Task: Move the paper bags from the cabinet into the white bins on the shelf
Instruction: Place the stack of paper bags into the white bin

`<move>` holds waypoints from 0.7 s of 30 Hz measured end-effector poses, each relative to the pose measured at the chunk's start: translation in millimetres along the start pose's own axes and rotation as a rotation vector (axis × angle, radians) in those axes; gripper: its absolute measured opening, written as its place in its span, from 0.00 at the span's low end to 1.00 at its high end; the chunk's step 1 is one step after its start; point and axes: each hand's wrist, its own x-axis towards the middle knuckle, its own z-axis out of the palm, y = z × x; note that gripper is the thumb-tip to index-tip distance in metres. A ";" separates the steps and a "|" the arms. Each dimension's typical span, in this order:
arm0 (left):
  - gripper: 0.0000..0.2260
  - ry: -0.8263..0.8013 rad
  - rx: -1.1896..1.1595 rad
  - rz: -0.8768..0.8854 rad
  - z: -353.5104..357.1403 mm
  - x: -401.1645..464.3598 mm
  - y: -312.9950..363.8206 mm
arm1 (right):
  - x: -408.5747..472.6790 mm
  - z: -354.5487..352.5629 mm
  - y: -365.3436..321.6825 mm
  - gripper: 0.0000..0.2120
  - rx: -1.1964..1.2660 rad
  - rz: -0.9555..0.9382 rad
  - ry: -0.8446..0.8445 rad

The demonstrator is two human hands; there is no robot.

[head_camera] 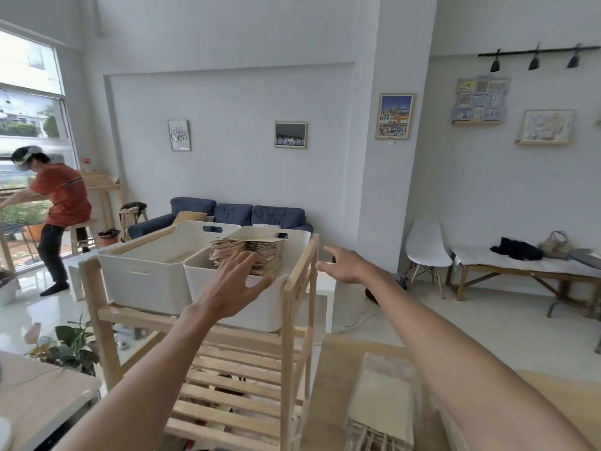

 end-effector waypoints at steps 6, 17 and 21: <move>0.21 -0.029 -0.127 0.075 39.6 -13.9 108.2 | -74.7 -21.5 83.8 0.32 0.021 0.116 0.087; 0.28 -0.411 -0.237 -0.020 172.3 -105.0 274.6 | -253.9 -25.9 238.3 0.25 0.217 0.312 0.083; 0.29 -0.546 -0.292 -0.031 211.5 -132.4 320.0 | -297.0 -18.5 291.3 0.22 0.216 0.417 0.039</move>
